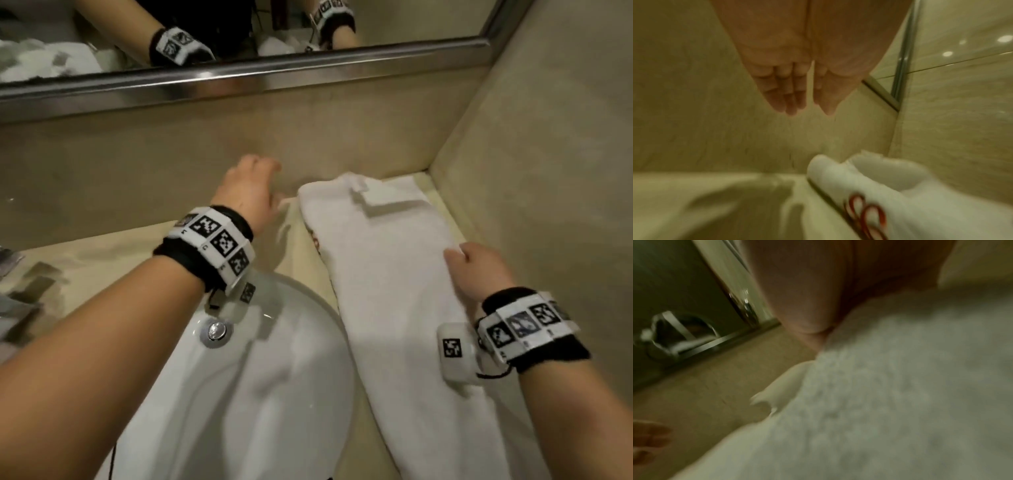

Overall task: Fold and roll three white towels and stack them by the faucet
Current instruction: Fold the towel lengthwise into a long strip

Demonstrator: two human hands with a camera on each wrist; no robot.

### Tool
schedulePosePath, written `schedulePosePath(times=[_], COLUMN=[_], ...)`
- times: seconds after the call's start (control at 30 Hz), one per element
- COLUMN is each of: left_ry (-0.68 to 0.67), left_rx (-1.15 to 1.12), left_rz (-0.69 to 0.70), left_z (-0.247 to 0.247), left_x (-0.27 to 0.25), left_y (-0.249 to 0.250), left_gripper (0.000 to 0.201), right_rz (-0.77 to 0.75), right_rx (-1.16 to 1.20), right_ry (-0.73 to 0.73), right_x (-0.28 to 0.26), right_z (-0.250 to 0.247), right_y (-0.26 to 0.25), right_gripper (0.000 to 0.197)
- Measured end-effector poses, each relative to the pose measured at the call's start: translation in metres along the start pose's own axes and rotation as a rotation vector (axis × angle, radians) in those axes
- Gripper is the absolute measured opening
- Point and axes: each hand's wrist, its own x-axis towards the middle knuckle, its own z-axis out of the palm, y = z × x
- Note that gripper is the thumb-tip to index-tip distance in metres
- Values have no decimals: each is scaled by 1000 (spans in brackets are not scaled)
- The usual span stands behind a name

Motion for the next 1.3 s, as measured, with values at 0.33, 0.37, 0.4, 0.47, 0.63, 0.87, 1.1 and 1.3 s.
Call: schedulePosePath(times=[0.33,0.37,0.4,0.47,0.63,0.87,1.1,1.3], left_ry=[-295,-294,-292,-298,-382,-402,-452,-392], left_rx=[-618,-639,-609,-444,-187,-673,-987,-711], left_rz=[-438,-467,-477,-457,-352,-432,-569,-491], left_z=[77,80,83,87,83,76,79,83], left_x=[4,8,12,19,26,15,8,17], left_y=[31,34,36,40,48,34,27,31], left_gripper=[31,32,34,37,17,20,26,26], right_rz=[-4,-16,-21,-4,78,13,-8,13], right_rx=[-75,-88,-99,-109,-97,-56,-121,-182], right_ry=[-64,-62,-55,-32,-13,-67,-55,-79], right_x=[54,60,65,71,76,80,80,86], right_z=[5,4,4,2,1,-3,0,0], right_y=[-7,-10,-11,-10,-2,-7,-12,-9], right_gripper=[40,38,36,32,30,13,25,26])
